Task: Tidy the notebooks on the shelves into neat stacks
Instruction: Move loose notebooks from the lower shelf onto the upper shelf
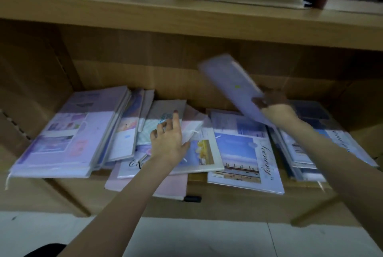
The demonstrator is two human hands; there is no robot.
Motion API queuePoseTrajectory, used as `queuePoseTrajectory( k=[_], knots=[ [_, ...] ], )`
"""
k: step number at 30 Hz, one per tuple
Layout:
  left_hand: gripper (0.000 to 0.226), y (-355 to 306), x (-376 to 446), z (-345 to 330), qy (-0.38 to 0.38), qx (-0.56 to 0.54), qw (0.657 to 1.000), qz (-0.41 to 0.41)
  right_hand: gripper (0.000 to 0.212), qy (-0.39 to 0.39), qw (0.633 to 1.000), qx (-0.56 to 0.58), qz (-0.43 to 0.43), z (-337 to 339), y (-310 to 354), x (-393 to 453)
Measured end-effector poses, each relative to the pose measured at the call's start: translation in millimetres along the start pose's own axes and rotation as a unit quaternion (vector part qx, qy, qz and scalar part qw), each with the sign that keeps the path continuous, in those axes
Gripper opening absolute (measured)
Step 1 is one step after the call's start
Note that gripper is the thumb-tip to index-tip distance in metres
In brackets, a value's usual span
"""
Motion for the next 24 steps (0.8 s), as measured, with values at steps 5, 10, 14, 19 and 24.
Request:
queuePoseTrajectory(
  k=[5,10,14,19,24],
  knots=[
    [0.042,21.8,-6.3,21.5,0.032,-0.519,0.846,0.117,0.013,-0.135,0.971,0.060,0.190,36.0,-7.6,-57.1],
    [0.034,22.2,-62.1,12.1,0.257,-0.631,0.702,0.208,0.070,0.125,0.932,-0.169,0.296,-48.0,-45.9,-97.4],
    [0.037,3.2,-70.8,3.9,0.188,-0.535,0.801,0.193,0.079,0.298,0.929,-0.178,0.126,-65.8,-57.3,-116.2],
    [0.052,-11.2,-81.6,-5.2,0.157,-0.325,0.932,0.028,0.057,0.293,0.955,-0.011,0.042,-71.4,-24.6,-127.0],
    [0.050,-0.8,-93.0,-7.8,0.175,-0.271,0.947,0.008,0.083,0.246,0.951,-0.171,0.072,-90.0,-19.9,-121.5]
  ],
)
Point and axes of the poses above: each hand's wrist, its own x-axis towards the middle knuckle, its own z-axis out of the back of the hand, y = z × x, the point moved 4 cm from there along x, towards the middle knuckle, and after that the axes turned 4 degrees about -y, right-handed, at the moved point
